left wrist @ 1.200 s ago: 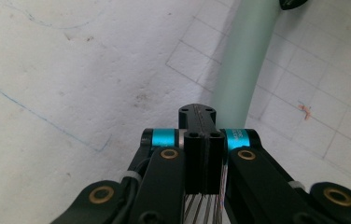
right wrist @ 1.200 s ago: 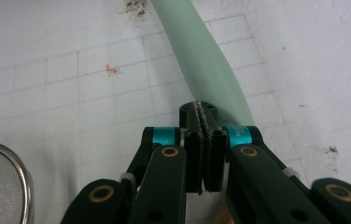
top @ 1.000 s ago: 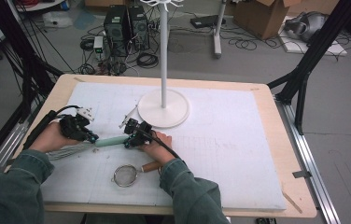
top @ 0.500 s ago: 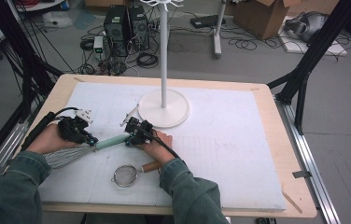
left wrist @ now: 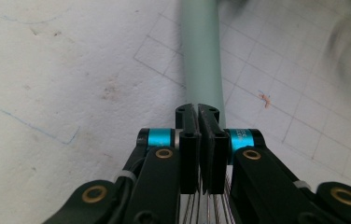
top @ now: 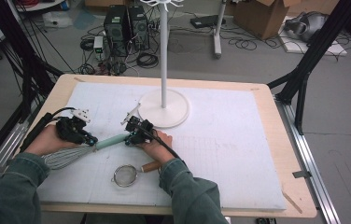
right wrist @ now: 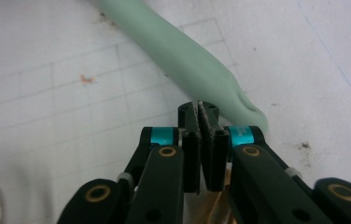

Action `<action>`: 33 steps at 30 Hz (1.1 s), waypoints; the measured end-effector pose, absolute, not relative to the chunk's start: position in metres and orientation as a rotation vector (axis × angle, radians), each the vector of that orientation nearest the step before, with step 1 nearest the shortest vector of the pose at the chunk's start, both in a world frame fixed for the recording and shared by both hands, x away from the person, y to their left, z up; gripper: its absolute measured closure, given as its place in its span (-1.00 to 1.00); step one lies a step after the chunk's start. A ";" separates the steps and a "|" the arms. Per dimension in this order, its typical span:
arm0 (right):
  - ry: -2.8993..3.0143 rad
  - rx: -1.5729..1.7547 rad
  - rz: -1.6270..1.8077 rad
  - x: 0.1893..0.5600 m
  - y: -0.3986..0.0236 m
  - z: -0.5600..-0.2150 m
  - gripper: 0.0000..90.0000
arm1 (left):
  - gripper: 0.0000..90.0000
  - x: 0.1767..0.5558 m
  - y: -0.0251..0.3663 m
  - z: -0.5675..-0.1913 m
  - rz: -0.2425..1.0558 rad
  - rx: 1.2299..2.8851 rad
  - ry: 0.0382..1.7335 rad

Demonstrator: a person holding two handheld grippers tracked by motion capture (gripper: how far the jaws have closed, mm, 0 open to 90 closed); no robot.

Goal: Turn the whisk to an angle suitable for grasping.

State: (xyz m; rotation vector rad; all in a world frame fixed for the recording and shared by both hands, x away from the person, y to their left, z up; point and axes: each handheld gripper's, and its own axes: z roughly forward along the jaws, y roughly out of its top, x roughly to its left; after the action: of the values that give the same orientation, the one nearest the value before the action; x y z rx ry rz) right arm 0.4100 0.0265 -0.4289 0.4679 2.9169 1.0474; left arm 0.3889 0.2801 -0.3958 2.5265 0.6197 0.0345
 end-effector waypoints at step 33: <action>2.609 0.707 1.482 0.360 -0.150 -0.385 0.00 | 0.57 0.396 0.281 -0.395 0.023 2.440 0.693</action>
State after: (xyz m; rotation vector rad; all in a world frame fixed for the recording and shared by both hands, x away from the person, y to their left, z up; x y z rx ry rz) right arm 0.3596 -0.1501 -0.3846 0.7071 2.6091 1.4823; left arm 0.3957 0.2815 -0.3951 2.4400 0.6930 0.0231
